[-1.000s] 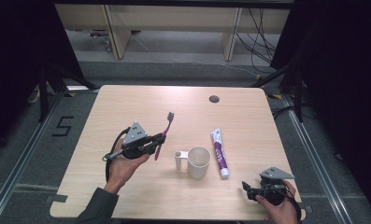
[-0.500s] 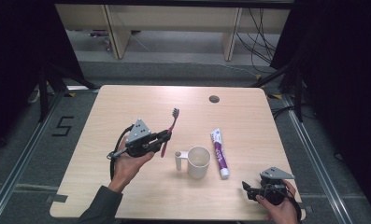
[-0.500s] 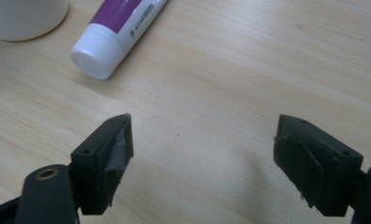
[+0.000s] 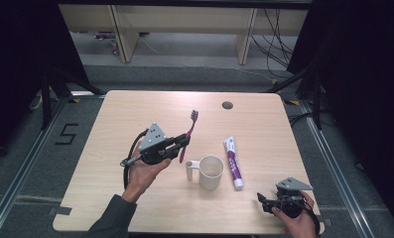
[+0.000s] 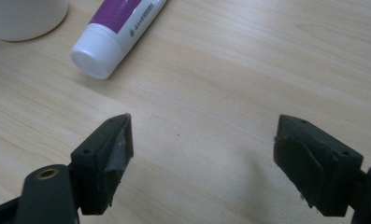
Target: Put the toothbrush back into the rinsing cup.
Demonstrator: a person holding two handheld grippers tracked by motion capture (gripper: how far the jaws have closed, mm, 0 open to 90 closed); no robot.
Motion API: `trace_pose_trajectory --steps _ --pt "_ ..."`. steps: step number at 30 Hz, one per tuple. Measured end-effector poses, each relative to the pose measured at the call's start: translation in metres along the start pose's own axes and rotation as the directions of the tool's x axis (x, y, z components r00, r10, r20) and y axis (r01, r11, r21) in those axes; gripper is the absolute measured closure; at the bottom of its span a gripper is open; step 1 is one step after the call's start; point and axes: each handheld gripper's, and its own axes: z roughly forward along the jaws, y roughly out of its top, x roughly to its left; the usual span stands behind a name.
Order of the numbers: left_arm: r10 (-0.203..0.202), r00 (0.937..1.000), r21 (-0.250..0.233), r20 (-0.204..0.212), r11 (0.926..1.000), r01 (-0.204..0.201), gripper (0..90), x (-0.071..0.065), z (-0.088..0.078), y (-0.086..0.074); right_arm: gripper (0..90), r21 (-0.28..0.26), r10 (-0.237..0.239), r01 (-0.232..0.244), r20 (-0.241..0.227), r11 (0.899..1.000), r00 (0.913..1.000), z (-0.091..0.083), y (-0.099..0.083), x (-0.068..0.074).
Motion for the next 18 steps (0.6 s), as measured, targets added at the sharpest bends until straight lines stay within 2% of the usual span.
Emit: trace_pose_trajectory --steps 2,3,10,11,13,14,18 --pt "0.003 1.0000 -0.003 0.007 1.0000 -0.003 82.3 -0.003 0.003 0.001 21.0 0.005 0.005 -0.005 0.008 1.000 1.0000 -0.001 0.000 0.000" --pt "0.005 1.0000 -0.004 0.009 1.0000 -0.005 82.3 -0.004 0.005 0.001 21.0 0.015 0.023 -0.023 0.004 1.000 0.9997 -0.001 0.000 0.001" --pt "0.010 0.9994 -0.004 0.033 0.9999 -0.010 82.3 -0.009 0.013 -0.001 21.0 0.014 0.023 -0.023 0.004 1.000 0.9997 -0.001 0.000 0.002" --pt "0.013 0.9993 -0.008 0.034 0.9999 -0.013 82.3 -0.010 0.013 -0.001 21.0 -0.002 -0.004 0.004 -0.001 1.000 1.0000 0.000 0.000 0.000" --pt "0.010 0.9993 -0.009 0.036 0.9999 -0.010 82.3 -0.010 0.014 -0.003 21.0 -0.003 -0.005 0.005 -0.002 1.000 1.0000 0.000 0.000 0.000" --pt "0.015 0.9994 -0.008 0.032 0.9999 -0.015 82.3 -0.010 0.014 -0.004 21.0 -0.002 -0.004 0.004 0.018 1.000 0.9998 -0.001 0.000 0.000" --pt "-0.007 0.9998 -0.011 0.018 0.9999 0.007 82.2 -0.008 0.015 -0.009 21.0 -0.002 -0.005 0.005 0.019 1.000 0.9998 -0.001 0.000 0.000"
